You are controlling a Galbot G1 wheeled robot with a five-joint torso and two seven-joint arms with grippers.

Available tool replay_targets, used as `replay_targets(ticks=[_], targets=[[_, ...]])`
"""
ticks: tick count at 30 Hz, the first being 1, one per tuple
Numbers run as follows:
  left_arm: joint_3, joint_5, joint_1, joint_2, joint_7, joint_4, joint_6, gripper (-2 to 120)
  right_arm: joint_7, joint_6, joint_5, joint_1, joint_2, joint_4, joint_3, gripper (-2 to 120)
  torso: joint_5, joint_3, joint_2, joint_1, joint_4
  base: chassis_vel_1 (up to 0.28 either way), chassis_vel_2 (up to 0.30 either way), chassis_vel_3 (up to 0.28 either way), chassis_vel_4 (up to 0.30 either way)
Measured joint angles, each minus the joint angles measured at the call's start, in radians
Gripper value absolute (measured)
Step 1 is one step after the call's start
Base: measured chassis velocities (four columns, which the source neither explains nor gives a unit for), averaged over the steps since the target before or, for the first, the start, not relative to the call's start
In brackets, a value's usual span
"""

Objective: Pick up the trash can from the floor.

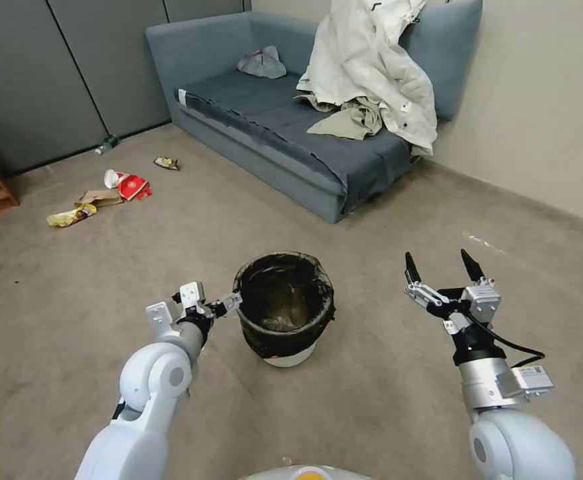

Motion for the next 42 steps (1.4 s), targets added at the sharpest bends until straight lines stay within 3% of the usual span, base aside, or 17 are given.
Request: replay_targets(ticks=[10, 16, 26, 32, 35, 39, 42], targets=[[0.017, -0.068, -0.060, 0.023, -0.029, 0.051, 0.036, 93, 0.004, 0.001, 0.005, 0.003, -0.005, -0.003, -0.001, 100, 0.0001, 0.000, 0.000, 0.000, 0.0000, 0.000, 0.000, 0.000, 0.000], [0.038, -0.113, -0.103, 0.032, -0.054, 0.093, 0.067, 77, 0.010, 0.002, 0.007, 0.002, -0.005, -0.001, 0.001, 100, 0.0002, 0.000, 0.000, 0.000, 0.0000, 0.000, 0.000, 0.000, 0.000], [0.073, -0.151, -0.169, 0.046, -0.086, 0.165, 0.102, 72, 0.018, 0.004, 0.008, 0.002, -0.001, -0.001, 0.003, 100, 0.0001, 0.000, 0.000, 0.000, -0.0001, 0.000, 0.000, 0.000, 0.000], [0.080, -0.190, -0.200, 0.048, -0.110, 0.195, 0.106, 54, 0.021, 0.005, 0.008, 0.006, 0.002, -0.003, 0.003, 100, 0.0001, 0.000, 0.000, 0.000, -0.0001, 0.000, 0.000, 0.000, 0.000], [0.083, -0.206, -0.213, 0.048, -0.116, 0.208, 0.106, 38, 0.022, 0.005, 0.008, 0.008, 0.003, -0.005, 0.003, 100, 0.0001, 0.000, 0.000, 0.000, 0.0000, 0.000, 0.000, 0.000, 0.000], [0.084, -0.215, -0.219, 0.047, -0.122, 0.217, 0.106, 28, 0.022, 0.005, 0.008, 0.008, 0.004, -0.005, 0.004, 100, 0.0001, 0.000, 0.000, 0.000, 0.0000, 0.000, 0.000, 0.000, 0.000], [0.084, -0.219, -0.223, 0.045, -0.123, 0.227, 0.106, 14, 0.023, 0.006, 0.008, 0.008, 0.004, -0.006, 0.004, 100, 0.0001, 0.000, 0.000, 0.000, -0.0001, 0.000, 0.000, 0.000, 0.000]])
